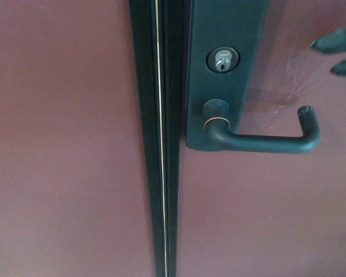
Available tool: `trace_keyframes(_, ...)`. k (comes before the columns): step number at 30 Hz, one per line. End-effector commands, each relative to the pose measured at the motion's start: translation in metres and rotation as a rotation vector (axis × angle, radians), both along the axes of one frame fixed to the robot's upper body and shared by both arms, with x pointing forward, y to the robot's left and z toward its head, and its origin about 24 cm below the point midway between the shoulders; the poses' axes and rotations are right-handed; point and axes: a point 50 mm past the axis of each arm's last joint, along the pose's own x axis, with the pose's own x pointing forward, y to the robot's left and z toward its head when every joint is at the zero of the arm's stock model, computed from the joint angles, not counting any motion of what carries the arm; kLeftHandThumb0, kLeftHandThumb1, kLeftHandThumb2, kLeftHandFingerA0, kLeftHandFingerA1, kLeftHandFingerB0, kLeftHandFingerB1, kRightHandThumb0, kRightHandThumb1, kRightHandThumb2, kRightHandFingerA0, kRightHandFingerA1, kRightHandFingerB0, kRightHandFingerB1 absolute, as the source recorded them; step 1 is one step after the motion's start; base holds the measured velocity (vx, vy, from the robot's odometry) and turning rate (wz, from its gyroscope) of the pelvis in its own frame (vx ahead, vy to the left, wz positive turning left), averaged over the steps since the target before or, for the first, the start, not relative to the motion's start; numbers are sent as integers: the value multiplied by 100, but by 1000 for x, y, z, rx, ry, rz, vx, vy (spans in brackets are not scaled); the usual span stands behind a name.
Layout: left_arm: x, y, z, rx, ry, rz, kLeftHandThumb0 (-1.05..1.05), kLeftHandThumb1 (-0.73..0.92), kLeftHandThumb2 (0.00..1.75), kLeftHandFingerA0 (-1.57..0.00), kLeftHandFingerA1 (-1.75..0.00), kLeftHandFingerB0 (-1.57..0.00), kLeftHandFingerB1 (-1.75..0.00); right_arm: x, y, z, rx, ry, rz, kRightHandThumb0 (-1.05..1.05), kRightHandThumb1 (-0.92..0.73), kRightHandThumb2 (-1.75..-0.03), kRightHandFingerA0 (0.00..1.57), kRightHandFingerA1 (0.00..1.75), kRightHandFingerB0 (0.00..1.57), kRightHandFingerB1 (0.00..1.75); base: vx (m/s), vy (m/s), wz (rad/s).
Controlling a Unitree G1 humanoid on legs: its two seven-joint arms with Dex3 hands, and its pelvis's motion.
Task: The robot walks towards the door handle and put its right hand on it and twist the handle
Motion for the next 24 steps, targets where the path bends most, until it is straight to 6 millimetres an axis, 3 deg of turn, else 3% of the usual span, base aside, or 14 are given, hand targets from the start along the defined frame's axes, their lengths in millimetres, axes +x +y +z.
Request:
trace_keyframes(1,-2,3,2,-3,7,-7,-9,72,61,-44,-43,-37,-38,6,0,-4,-98,165,-6,-55,-44,-79,45,53,33,45,0,0,0)
trace_keyframes(24,-2,2,1,-11,16,-20,-12,72,62,-42,-42,-36,-38,25,25,-10,-141,222,15,-51,-42,-80,45,55,31,46,0,0,0)
